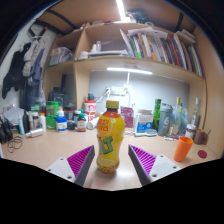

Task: Pour water

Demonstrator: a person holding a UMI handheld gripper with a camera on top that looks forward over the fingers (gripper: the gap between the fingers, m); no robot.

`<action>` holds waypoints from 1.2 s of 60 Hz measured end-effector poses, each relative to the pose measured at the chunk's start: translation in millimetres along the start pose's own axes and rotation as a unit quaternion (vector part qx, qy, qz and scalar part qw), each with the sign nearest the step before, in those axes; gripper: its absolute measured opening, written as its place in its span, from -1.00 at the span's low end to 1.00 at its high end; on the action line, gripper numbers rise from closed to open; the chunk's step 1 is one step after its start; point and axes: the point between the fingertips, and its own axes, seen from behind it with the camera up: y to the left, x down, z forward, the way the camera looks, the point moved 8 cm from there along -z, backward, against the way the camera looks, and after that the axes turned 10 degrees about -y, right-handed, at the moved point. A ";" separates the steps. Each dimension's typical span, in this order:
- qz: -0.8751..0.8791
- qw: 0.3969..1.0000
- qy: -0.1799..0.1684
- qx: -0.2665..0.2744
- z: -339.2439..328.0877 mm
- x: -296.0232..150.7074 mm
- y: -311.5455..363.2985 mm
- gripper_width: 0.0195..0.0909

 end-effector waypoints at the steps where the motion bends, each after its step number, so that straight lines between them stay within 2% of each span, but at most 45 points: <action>1: -0.001 1.000 0.002 0.005 4.9 1.4 -0.3 0.67; 13: 0.022 0.999 0.032 0.012 52.1 12.8 4.6 0.66; 17: 0.022 0.999 0.037 0.010 61.9 13.8 7.0 0.60; 20: 0.028 0.999 0.044 0.007 66.0 14.3 8.7 0.00; 21: 0.031 0.998 0.048 0.008 67.1 15.0 8.1 -0.06; 33: 0.038 0.998 0.040 -0.001 67.2 16.4 9.2 -0.45; 38: 0.042 0.998 0.033 -0.015 65.6 16.3 10.5 -0.50; 39: 0.044 0.998 0.031 -0.022 65.4 16.0 12.3 -0.58; 48: 0.075 0.995 0.013 -0.065 59.3 -4.3 11.9 -0.58; 54: 0.140 0.987 -0.030 -0.078 54.2 -49.7 -9.6 -0.58; 59: 0.247 0.964 -0.074 -0.067 51.0 -90.7 -47.9 -0.58; 66: 0.457 0.880 -0.122 -0.039 40.0 -112.5 -120.0 -0.59; 72: 0.629 0.771 -0.096 -0.024 45.2 -89.1 -162.4 -0.59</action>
